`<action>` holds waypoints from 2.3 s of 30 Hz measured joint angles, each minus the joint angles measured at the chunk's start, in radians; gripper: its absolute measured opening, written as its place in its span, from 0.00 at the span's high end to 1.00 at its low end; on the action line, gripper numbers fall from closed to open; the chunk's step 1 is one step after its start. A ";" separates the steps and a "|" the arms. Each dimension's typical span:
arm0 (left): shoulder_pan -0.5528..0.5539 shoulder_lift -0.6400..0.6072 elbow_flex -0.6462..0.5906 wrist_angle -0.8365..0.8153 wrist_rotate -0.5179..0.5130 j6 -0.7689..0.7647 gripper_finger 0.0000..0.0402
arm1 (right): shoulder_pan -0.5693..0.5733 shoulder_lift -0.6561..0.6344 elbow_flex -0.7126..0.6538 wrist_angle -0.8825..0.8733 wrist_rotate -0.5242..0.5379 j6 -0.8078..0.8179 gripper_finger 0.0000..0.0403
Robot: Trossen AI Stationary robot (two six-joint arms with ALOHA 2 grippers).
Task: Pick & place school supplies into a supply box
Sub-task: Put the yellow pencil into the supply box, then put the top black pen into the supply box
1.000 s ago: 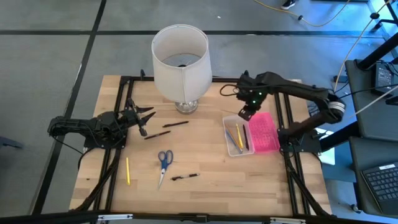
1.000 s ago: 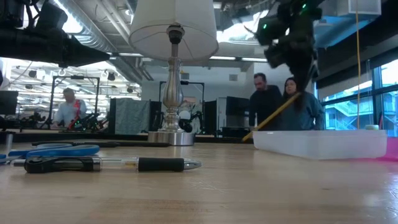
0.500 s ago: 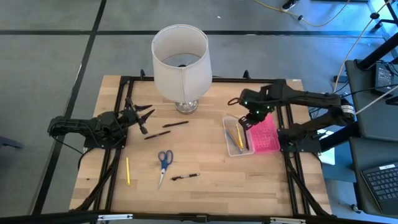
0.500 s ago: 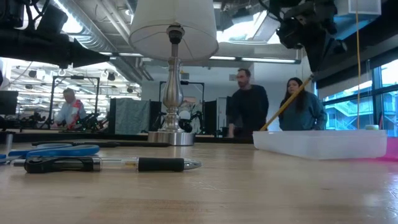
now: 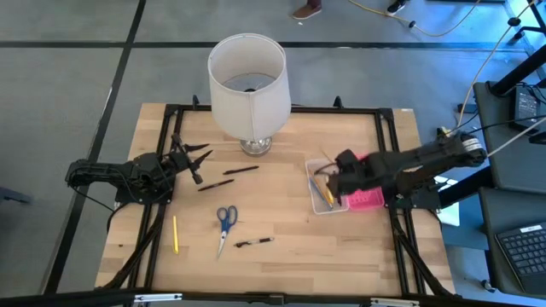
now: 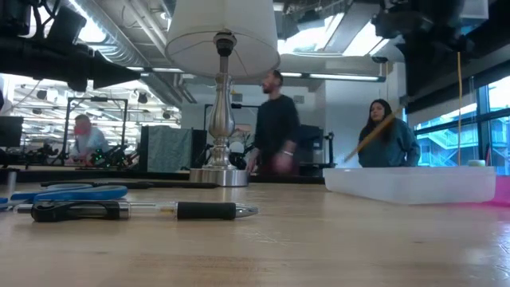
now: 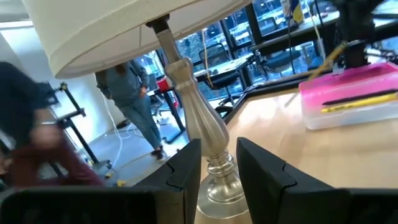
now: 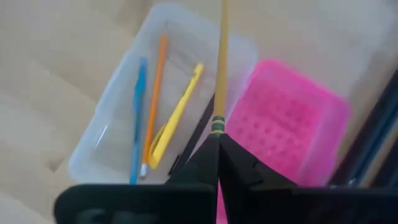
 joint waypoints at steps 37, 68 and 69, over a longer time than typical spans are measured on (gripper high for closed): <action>0.000 0.000 0.000 0.000 0.002 -0.098 0.76 | 0.188 0.413 -0.075 0.266 -0.039 0.165 0.89; 0.000 0.000 0.000 0.005 0.104 -0.333 0.73 | 0.072 -0.072 -0.278 0.547 0.095 -0.448 0.61; 0.000 0.000 0.000 0.005 0.113 -0.349 0.72 | 0.051 -0.100 -0.313 0.619 0.083 -0.507 0.61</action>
